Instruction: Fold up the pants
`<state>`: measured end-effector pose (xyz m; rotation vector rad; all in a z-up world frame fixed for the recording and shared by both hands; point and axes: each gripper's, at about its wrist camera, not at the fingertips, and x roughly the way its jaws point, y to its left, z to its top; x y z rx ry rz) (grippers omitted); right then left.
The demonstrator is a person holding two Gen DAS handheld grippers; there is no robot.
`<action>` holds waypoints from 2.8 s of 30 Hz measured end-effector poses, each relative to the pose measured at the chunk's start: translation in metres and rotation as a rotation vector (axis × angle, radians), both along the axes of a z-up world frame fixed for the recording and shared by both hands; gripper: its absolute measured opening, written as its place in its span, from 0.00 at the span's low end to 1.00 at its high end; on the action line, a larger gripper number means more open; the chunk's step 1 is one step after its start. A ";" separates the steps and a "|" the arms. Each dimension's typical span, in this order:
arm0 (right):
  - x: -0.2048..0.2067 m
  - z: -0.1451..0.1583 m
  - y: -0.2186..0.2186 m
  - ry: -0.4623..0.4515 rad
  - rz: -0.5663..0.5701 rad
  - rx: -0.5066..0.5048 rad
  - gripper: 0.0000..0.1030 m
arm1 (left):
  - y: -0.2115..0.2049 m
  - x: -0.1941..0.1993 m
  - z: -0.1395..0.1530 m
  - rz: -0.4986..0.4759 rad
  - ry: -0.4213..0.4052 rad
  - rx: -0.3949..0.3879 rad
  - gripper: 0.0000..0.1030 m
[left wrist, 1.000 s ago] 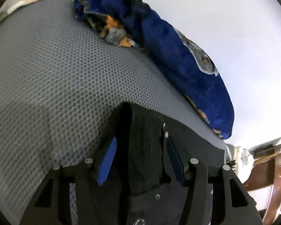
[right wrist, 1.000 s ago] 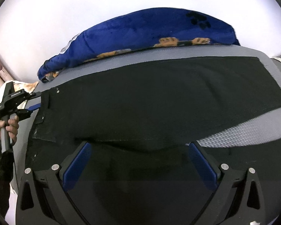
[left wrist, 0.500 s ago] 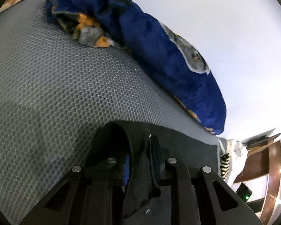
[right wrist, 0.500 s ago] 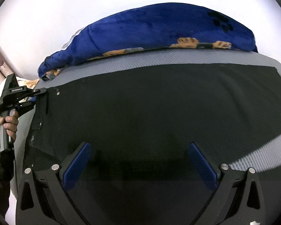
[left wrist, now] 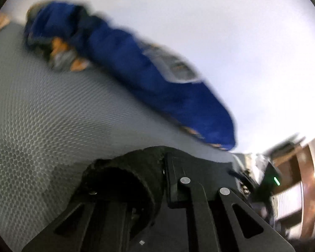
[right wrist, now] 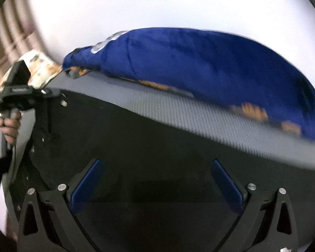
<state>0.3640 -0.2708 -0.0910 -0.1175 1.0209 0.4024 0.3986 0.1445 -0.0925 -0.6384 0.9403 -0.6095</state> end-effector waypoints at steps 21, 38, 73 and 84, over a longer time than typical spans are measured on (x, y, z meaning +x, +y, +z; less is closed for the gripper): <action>0.084 -0.051 -0.026 0.338 0.541 -0.139 0.43 | -0.018 -0.055 0.050 -0.114 -0.208 0.026 0.09; 0.028 -0.028 -0.030 0.125 0.337 -0.257 0.06 | -0.015 -0.052 0.045 -0.094 -0.202 0.058 0.09; -0.242 -0.042 -0.038 0.169 0.060 -0.244 0.06 | -0.005 -0.253 -0.008 -0.389 0.024 0.426 0.40; -0.243 -0.042 -0.041 0.151 0.047 -0.220 0.07 | 0.053 -0.287 0.036 -0.089 0.081 0.319 0.66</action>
